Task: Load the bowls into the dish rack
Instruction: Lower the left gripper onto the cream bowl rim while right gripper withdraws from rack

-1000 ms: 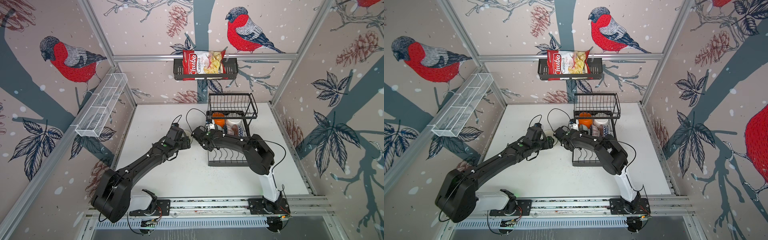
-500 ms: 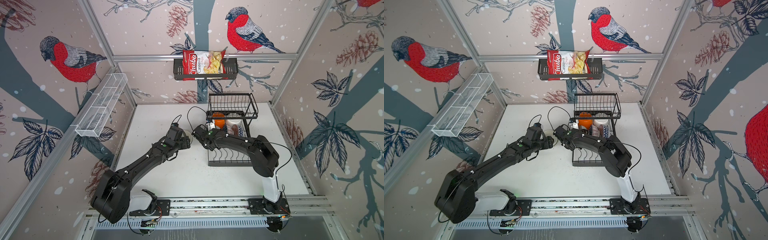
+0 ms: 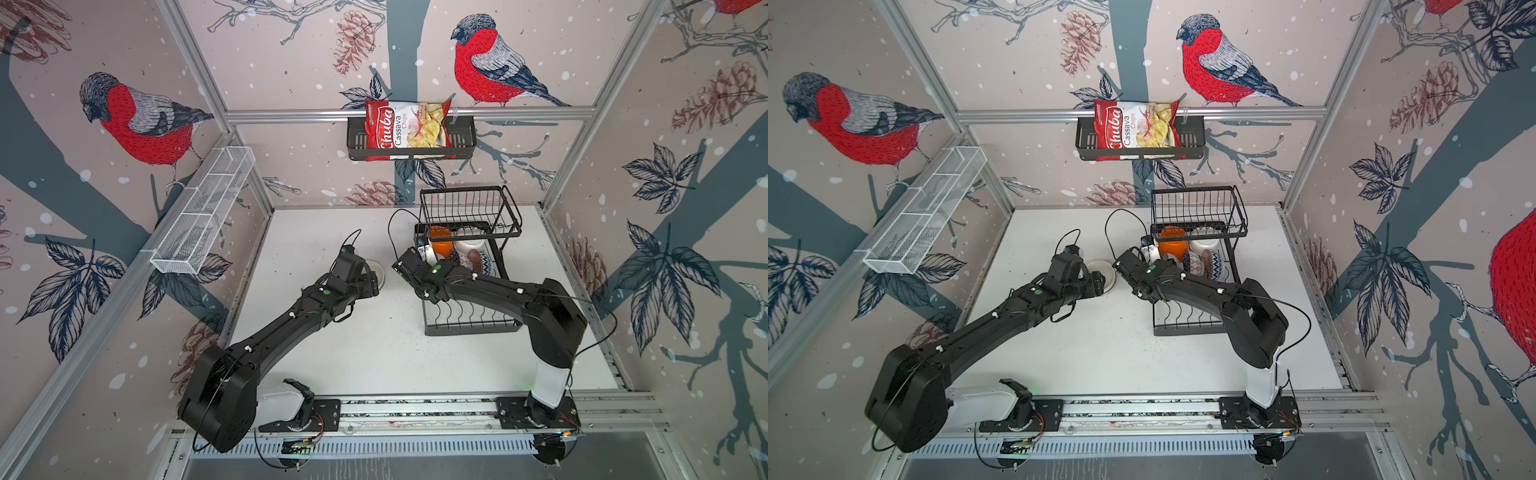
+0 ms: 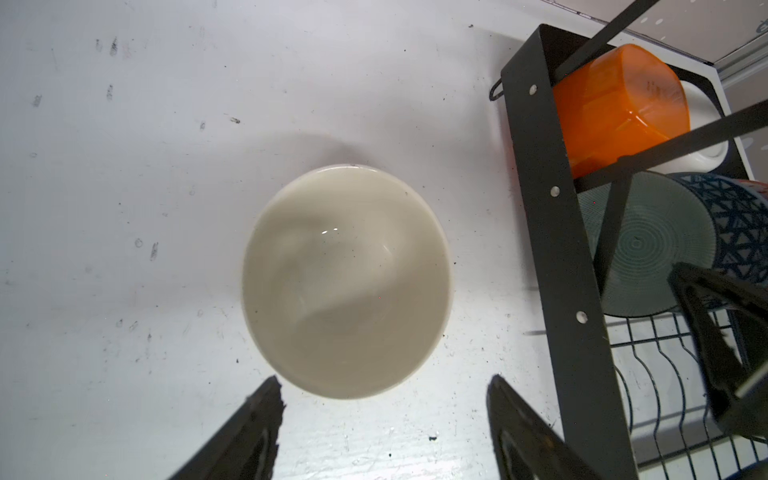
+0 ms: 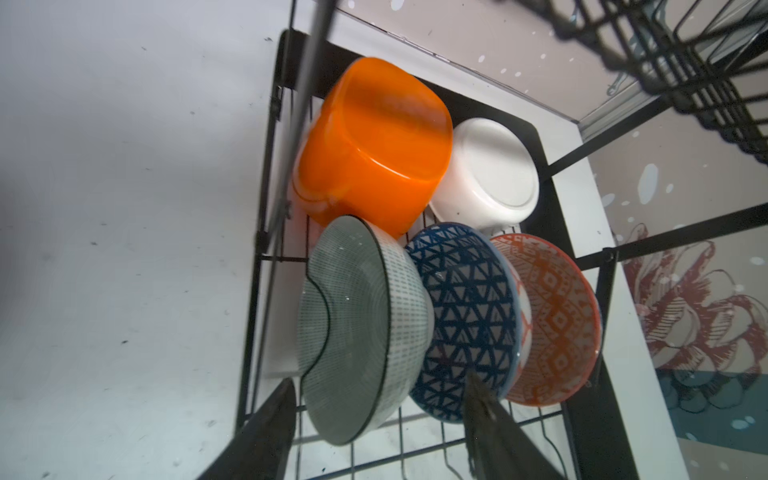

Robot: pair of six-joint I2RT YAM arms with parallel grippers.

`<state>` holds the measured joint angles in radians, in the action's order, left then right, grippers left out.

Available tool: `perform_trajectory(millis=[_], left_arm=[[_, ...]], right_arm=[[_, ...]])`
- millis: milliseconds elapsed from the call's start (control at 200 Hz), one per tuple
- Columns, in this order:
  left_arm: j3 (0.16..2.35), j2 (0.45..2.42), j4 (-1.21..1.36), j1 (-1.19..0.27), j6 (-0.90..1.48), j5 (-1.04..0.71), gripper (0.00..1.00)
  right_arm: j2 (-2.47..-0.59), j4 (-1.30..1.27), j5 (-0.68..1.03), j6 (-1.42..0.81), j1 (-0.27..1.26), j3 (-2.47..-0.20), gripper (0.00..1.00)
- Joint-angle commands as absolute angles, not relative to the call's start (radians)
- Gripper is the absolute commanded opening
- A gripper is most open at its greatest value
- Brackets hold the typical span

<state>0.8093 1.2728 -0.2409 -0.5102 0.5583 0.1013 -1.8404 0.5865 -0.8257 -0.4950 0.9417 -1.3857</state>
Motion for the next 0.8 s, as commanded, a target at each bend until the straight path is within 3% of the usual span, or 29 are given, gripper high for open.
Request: perform_trajectory(millis=[0, 795], left_arm=[[0.815, 1.266, -0.248, -0.508, 0.559, 0.118, 0.77], [0.811, 1.247, -0.275, -0.509, 0.560, 0.162, 0.78]], right_arm=[[-1.815, 0.498, -0.824, -0.504, 0.936, -1.372, 0.65], [-1.850, 0.331, -0.600, -0.386, 0.976, -1.355, 0.68]])
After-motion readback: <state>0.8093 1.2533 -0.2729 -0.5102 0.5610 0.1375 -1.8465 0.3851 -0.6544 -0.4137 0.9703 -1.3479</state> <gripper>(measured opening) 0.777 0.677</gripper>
